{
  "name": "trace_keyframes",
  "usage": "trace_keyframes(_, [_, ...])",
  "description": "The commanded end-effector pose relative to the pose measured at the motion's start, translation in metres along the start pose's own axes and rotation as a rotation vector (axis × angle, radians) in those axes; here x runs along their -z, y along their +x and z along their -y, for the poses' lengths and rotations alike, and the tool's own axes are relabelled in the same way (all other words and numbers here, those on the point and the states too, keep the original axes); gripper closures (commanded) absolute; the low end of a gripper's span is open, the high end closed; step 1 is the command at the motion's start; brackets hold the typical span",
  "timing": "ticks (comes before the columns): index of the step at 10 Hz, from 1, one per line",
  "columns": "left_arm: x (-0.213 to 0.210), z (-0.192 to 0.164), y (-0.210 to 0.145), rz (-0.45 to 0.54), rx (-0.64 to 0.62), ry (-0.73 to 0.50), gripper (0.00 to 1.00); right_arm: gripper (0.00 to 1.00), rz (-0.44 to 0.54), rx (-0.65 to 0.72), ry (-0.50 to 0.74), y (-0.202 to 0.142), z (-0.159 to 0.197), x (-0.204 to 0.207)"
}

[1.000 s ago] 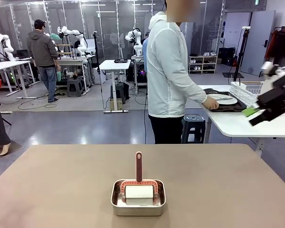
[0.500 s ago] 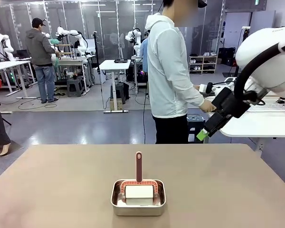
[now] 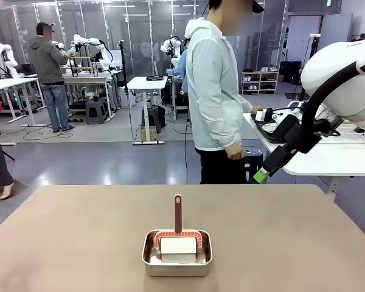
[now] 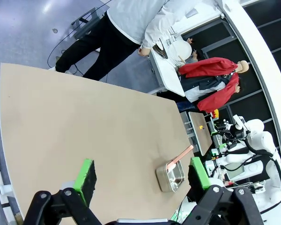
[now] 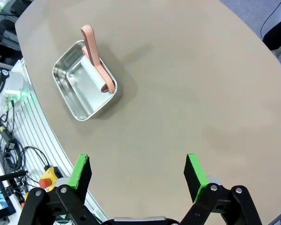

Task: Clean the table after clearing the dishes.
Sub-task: When the right (or left) Handle tray is removed, use the right hand (or left hand) to clean the right (or left) side of the table with the Lint Roller.

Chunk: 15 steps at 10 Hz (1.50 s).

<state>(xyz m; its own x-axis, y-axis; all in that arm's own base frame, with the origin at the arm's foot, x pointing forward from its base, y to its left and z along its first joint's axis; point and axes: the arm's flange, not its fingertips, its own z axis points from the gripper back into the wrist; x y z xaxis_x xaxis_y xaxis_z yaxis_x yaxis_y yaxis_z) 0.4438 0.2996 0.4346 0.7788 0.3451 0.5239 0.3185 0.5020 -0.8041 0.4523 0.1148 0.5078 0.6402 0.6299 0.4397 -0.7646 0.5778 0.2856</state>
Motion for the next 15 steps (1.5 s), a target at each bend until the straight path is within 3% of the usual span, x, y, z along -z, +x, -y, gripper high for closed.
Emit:
trace_keyframes(1, [-0.002,0.002,-0.001,-0.004,-0.008,0.003,0.0,0.0,0.004,0.015,0.015,0.003,-0.003,-0.001])
trace_keyframes(2, [-0.002,0.002,-0.001,-0.004,-0.008,0.003,0.0,0.0,0.0,0.0,0.0,0.0,0.0,0.0])
trace_keyframes(3, [-0.002,0.002,-0.001,-0.004,-0.008,0.003,0.0,0.0,-0.144,-0.162,-0.056,0.024,-0.012,0.01])
trace_keyframes(4, [-0.002,0.002,-0.001,-0.004,-0.008,0.003,0.0,0.0,-0.168,-0.263,-0.051,0.046,-0.017,0.017])
trace_keyframes(7, [-0.002,0.002,-0.001,-0.004,-0.008,0.003,0.0,0.0,-0.376,-0.505,-0.096,0.125,-0.024,0.07])
trace_keyframes(9, [-0.002,0.002,-0.001,-0.004,-0.008,0.003,0.0,0.0,-0.424,-0.654,-0.028,0.164,-0.022,0.11])
trace_keyframes(11, [-0.002,0.002,-0.001,-0.004,-0.008,0.003,0.0,0.0,-0.455,-0.725,0.037,0.186,-0.032,0.143])
trace_keyframes(15, [-0.002,0.002,-0.001,-0.004,-0.008,0.003,0.0,0.0,-0.538,-0.781,0.142,0.196,-0.046,0.189])
